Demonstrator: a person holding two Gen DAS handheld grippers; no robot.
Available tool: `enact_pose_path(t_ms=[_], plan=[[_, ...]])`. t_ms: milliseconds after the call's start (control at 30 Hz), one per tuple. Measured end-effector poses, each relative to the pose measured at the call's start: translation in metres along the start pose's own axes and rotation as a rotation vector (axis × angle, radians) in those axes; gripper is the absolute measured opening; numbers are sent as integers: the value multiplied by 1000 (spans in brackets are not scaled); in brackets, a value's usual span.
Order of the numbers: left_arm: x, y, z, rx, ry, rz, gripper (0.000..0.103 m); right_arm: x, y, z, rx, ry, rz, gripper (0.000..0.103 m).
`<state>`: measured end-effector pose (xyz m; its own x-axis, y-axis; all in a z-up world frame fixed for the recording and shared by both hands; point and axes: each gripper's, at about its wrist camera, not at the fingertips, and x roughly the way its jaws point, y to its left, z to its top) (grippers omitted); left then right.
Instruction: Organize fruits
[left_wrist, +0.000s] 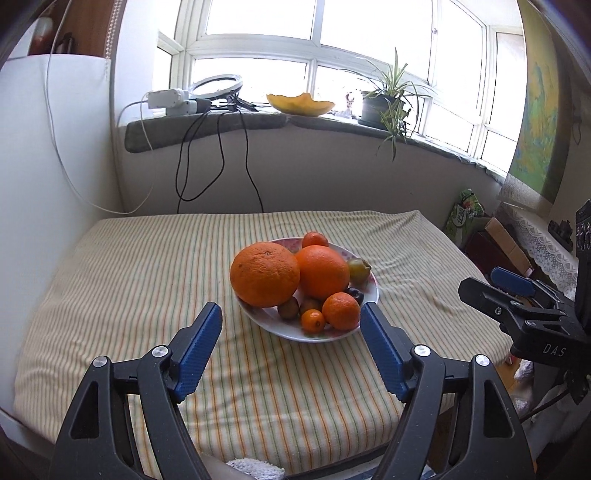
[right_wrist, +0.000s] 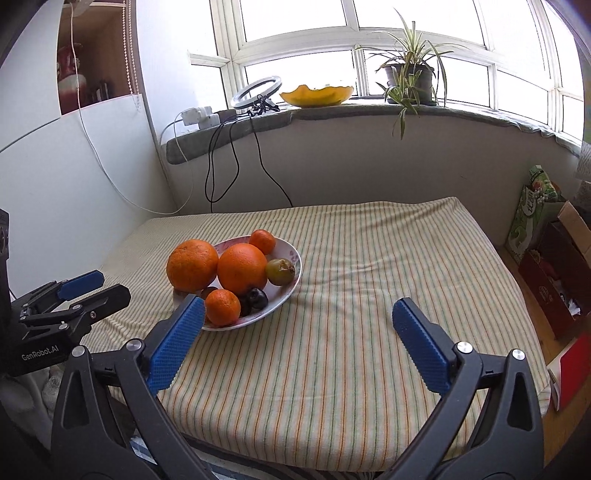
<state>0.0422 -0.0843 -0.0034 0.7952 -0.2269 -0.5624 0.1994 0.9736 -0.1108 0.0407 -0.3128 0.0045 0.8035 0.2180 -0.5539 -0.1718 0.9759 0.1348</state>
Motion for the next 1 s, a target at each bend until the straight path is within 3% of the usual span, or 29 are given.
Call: enact_pose_path(t_ms=[1000], plan=[[-2, -4, -2, 5, -6, 15, 77, 2, 7, -2, -9, 3, 14, 103]])
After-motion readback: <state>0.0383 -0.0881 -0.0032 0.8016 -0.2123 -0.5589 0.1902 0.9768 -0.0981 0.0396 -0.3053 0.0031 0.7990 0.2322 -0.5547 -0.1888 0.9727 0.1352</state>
